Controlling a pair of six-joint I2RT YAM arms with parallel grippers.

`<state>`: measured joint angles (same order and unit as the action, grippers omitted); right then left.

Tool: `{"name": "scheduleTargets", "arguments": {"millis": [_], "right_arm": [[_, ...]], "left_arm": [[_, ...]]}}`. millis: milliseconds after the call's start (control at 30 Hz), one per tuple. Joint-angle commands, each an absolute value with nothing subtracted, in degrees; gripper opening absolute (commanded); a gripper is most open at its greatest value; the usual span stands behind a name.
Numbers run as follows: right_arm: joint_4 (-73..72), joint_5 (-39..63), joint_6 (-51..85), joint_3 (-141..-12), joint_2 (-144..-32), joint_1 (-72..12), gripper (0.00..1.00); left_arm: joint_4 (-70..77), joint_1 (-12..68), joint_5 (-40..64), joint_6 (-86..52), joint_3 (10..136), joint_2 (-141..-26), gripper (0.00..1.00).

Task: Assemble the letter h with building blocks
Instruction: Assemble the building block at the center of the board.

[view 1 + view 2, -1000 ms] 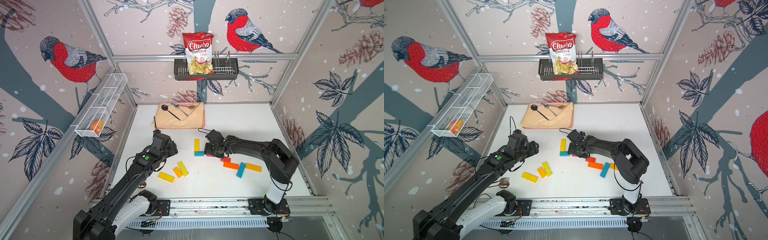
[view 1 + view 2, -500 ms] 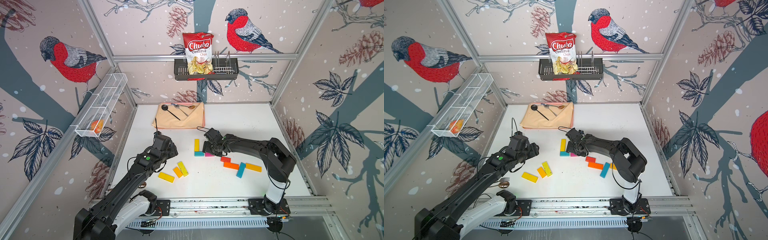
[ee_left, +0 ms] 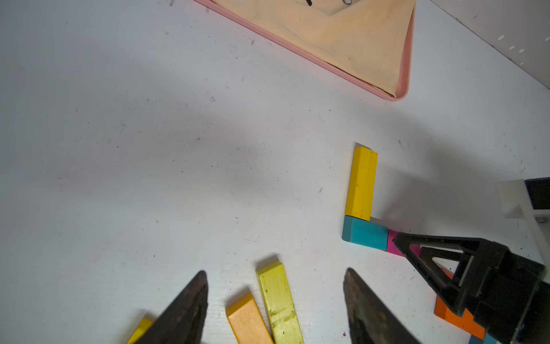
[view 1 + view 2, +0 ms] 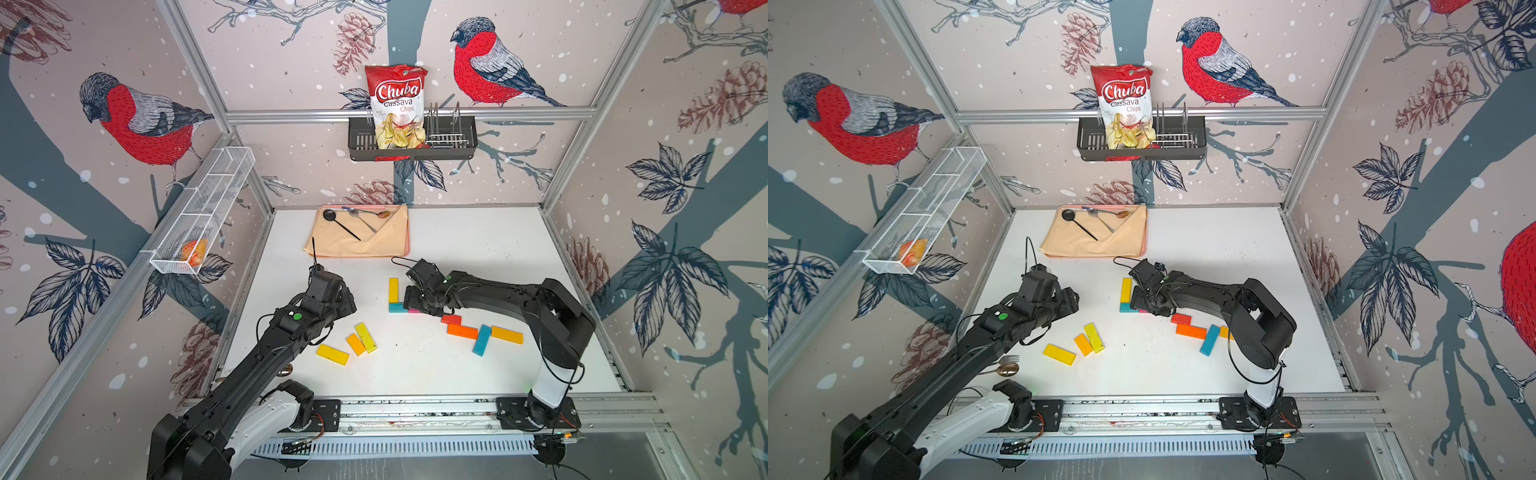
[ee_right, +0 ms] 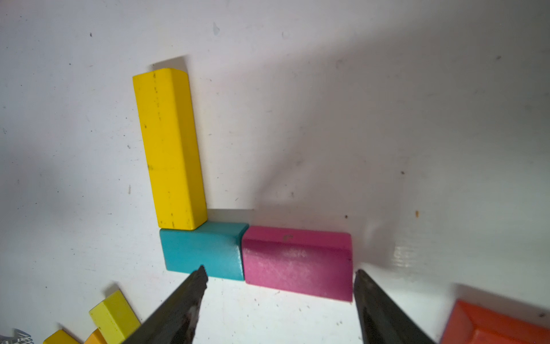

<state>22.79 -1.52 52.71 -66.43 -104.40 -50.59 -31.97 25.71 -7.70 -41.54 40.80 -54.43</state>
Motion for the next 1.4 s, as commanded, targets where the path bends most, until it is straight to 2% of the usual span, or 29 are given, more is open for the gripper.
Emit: {"name": "scheduleTargets", "arguments": {"millis": [0,300,867,1367], "right_arm": [[23.19,-1.84,53.62,-66.77,-103.99,-50.80,0.79],[26.02,-5.19,53.08,-67.07,-102.57,-50.73,0.81],[23.10,-1.21,51.50,-68.97,-106.43,-49.04,0.84],[23.85,-1.58,51.62,-70.39,-107.51,-48.97,0.84]], "left_arm": [[-30.32,25.61,-8.35,-40.45,41.03,-54.45,0.70],[-30.01,25.58,-7.82,-40.85,41.02,-55.11,0.70],[-29.49,25.58,-6.42,-42.21,37.40,-55.02,0.70],[-30.04,25.58,-6.97,-42.19,36.48,-54.93,0.72]]}}
